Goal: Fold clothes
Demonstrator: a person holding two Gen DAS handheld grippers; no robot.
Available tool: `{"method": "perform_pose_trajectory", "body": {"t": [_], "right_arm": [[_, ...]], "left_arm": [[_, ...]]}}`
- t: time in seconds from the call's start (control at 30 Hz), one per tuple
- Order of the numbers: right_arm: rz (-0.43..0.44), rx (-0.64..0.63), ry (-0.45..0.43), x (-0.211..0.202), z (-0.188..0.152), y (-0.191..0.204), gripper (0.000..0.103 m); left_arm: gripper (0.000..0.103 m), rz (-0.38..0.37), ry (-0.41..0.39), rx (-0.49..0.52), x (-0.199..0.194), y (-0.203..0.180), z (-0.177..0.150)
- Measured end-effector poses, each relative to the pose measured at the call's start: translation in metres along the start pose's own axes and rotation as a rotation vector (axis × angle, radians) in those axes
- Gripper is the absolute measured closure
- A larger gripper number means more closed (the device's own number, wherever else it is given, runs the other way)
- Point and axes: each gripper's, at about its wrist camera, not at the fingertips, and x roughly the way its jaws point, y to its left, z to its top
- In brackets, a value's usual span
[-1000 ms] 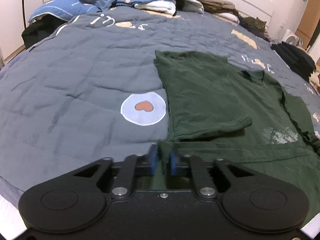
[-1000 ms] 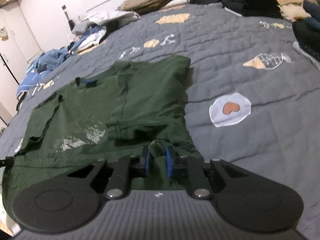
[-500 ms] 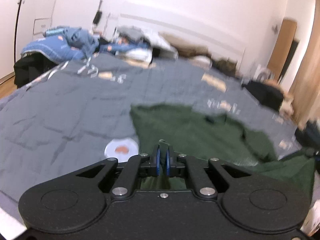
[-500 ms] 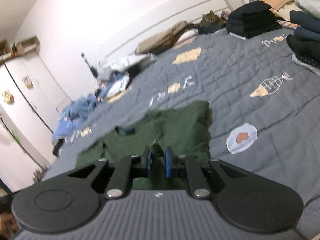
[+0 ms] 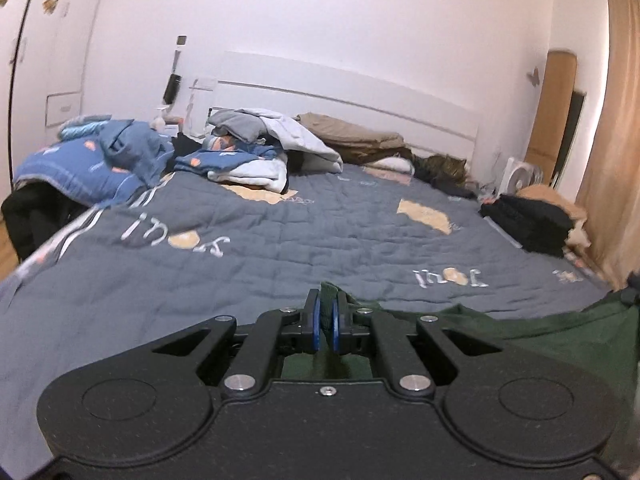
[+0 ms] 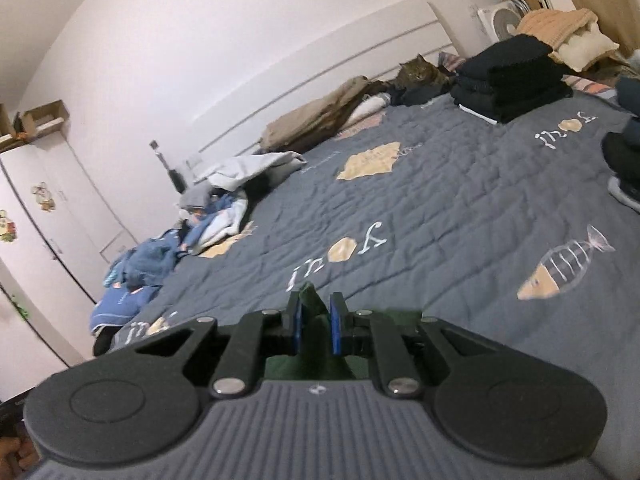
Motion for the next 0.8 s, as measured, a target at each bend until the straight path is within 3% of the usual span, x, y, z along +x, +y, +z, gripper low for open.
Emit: {"method": "perform_pose_trajectory", "body": {"t": [0.37, 0.57, 0.8], "right_arm": [[-0.086, -0.058, 0.085, 0.128, 0.026, -0.012, 0.090], [-0.134, -0.063, 0.117, 0.172, 0.034, -0.028, 0.090], [-0.173, -0.124, 0.165, 0.204, 0.011, -0.039, 0.089]], "left_arm": [[0.097, 0.062, 0.096, 0.107, 0.124, 0.007, 0.015], [0.098, 0.084, 0.136, 0.139, 0.176, 0.009, 0.015], [0.095, 0.142, 0.219, 0.135, 0.209, 0.014, -0.010]]}}
